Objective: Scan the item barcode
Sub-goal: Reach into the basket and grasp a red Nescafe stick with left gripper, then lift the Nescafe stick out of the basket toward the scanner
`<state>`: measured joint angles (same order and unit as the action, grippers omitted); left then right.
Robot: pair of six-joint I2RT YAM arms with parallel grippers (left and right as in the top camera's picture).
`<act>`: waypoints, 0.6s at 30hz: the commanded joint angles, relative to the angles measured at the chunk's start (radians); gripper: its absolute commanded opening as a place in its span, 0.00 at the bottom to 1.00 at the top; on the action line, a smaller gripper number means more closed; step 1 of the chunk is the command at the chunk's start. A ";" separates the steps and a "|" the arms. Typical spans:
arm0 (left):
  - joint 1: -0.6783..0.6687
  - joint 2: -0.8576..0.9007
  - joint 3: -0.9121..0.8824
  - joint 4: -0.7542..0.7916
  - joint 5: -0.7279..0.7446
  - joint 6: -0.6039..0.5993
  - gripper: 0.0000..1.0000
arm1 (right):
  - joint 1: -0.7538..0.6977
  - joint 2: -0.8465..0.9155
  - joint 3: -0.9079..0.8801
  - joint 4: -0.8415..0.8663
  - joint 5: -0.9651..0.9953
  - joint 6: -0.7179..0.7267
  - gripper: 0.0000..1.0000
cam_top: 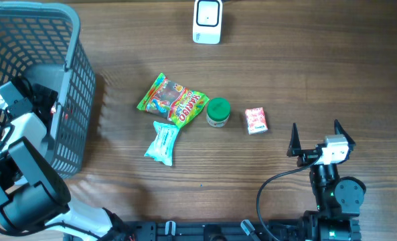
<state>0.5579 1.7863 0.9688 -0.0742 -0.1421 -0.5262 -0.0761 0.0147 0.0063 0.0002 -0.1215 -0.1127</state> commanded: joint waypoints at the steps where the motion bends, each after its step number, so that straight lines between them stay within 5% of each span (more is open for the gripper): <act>1: -0.006 0.032 0.002 -0.005 -0.017 0.031 1.00 | 0.004 -0.007 -0.001 0.005 0.017 0.008 1.00; 6: -0.013 0.090 0.002 -0.080 -0.022 0.234 1.00 | 0.004 -0.007 -0.001 0.005 0.017 0.008 1.00; 18: -0.017 0.143 0.002 -0.237 0.000 0.227 1.00 | 0.004 -0.007 -0.001 0.005 0.017 0.008 1.00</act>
<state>0.5388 1.8465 1.0317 -0.2081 -0.2279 -0.2714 -0.0761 0.0147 0.0063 0.0002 -0.1215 -0.1127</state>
